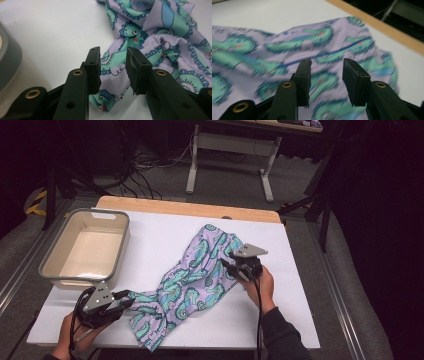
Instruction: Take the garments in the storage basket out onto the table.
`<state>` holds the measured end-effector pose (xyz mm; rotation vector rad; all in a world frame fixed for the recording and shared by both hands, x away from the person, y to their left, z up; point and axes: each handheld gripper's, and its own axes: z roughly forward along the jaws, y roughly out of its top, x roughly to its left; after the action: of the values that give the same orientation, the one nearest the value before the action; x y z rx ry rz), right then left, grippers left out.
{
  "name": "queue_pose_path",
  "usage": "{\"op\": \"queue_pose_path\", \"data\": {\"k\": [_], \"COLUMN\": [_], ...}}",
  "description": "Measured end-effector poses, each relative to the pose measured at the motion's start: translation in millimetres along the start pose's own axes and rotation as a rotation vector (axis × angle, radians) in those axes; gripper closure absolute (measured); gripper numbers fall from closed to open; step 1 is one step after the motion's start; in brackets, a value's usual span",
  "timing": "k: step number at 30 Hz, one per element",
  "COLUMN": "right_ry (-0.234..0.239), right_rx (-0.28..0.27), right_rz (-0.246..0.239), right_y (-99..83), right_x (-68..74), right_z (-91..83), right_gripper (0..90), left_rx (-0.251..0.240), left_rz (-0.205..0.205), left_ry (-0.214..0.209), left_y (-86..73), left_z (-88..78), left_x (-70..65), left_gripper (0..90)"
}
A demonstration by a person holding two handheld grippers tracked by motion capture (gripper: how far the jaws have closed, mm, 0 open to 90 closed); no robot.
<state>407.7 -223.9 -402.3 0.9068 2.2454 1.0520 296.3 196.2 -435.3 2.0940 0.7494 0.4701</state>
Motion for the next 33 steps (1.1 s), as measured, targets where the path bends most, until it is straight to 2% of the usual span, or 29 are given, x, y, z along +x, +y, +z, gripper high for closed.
{"op": "queue_pose_path", "data": {"k": [1, 3, 4, 5, 6, 7, 8, 10, 13, 15, 17, 18, 19, 20, 21, 22, 23, 24, 25, 28, 29, 30, 31, 32, 33], "right_ry": [0.0, 0.019, 0.066, 0.066, 0.09, 0.117, 0.149, 0.164, 0.196, 0.204, 0.202, 0.24, 0.236, 0.236, 0.244, 0.244, 0.244, 0.238, 0.226, 0.205, 0.193, 0.158, 0.158, 0.12, 0.12], "right_rx": [0.0, 0.011, 0.018, 0.018, 0.03, 0.045, 0.061, 0.069, 0.088, 0.109, 0.139, 0.128, 0.128, 0.128, 0.129, 0.13, 0.13, 0.137, 0.137, 0.134, 0.12, 0.107, 0.107, 0.085, 0.085], "right_rz": [0.0, -0.016, -0.003, -0.003, -0.006, -0.017, -0.016, -0.021, -0.075, -0.079, -0.083, -0.074, -0.077, -0.077, -0.086, -0.1, -0.1, -0.114, -0.121, -0.124, -0.107, -0.088, -0.088, -0.069, -0.069], "right_y": [0.0, -12.6, -27.8, -27.8, -32.1, -38.1, -39.9, -41.1, -43.8, -45.4, -48.3, -49.8, -49.7, -49.7, -49.8, -49.7, -49.7, -49.1, -48.7, -48.8, -48.8, -49.5, -49.5, -51.9, -51.9], "right_x": [0.0, 7.9, 16.9, 16.9, 21.6, 32.9, 38.4, 42.6, 58.0, 61.6, 63.2, 61.2, 61.1, 61.1, 62.0, 62.9, 62.9, 64.3, 63.4, 59.8, 55.1, 45.8, 45.8, 36.4, 36.4], "right_z": [0.0, -5.6, -8.9, -8.9, -9.2, -8.9, -7.9, -7.3, -4.4, 0.3, 5.4, 5.8, 5.6, 5.6, 4.7, 4.2, 4.2, 2.4, 0.7, -3.4, -7.8, -15.5, -15.5, -22.9, -22.9], "right_gripper": [58.0, 56.4, 53.4, 53.4, 51.9, 48.6, 45.8, 44.2, 42.0, 44.0, 50.2, 60.4, 66.0, 66.0, 79.4, 84.1, 84.1, 88.4, 89.7, 89.9, 90.0, 90.0, 90.0, 90.0, 90.0], "left_rx": [0.0, 0.006, 0.021, 0.021, 0.033, 0.047, 0.071, 0.083, 0.12, 0.124, 0.122, 0.118, 0.118, 0.118, 0.12, 0.122, 0.122, 0.12, 0.105, 0.078, 0.064, 0.039, 0.039, 0.031, 0.027], "left_rz": [0.0, 0.022, 0.031, 0.031, 0.038, 0.044, 0.047, 0.039, 0.027, 0.017, 0.012, 0.006, 0.006, 0.006, 0.004, 0.009, 0.016, 0.025, 0.023, 0.049, 0.041, 0.058, 0.058, 0.059, 0.066], "left_ry": [0.0, -0.018, -0.035, -0.035, -0.044, -0.057, -0.069, -0.085, -0.104, -0.116, -0.115, -0.12, -0.12, -0.125, -0.133, -0.132, -0.132, -0.126, -0.128, -0.136, -0.149, -0.154, -0.154, -0.163, -0.173], "left_y": [0.0, 2.9, 4.9, 4.9, 5.6, 5.9, 4.3, 1.5, -5.2, -7.8, -8.3, -9.3, -9.3, -9.8, -10.1, -10.1, -10.0, -9.5, -9.1, -5.9, -4.9, -2.1, -2.1, -0.9, 0.2], "left_z": [0.0, 3.1, 9.7, 9.7, 13.8, 17.8, 24.2, 27.8, 34.9, 36.9, 36.1, 35.4, 35.4, 35.0, 34.8, 34.9, 34.6, 33.3, 30.9, 23.4, 20.7, 16.9, 16.9, 16.4, 16.4], "left_x": [0.0, -3.8, -6.7, -6.7, -7.7, -8.4, -9.3, -9.2, -8.0, -7.2, -6.9, -6.3, -6.3, -6.1, -5.6, -5.7, -6.3, -7.1, -8.2, -10.6, -12.8, -18.0, -18.0, -21.7, -24.7], "left_gripper": [62.7, 61.8, 60.9, 60.2, 60.2, 57.9, 57.3, 57.4, 58.5, 60.7, 62.7, 67.2, 70.4, 70.4, 79.4, 80.4, 80.4, 84.5, 85.6, 85.8, 86.6, 86.9, 86.9, 86.9, 86.9]}}
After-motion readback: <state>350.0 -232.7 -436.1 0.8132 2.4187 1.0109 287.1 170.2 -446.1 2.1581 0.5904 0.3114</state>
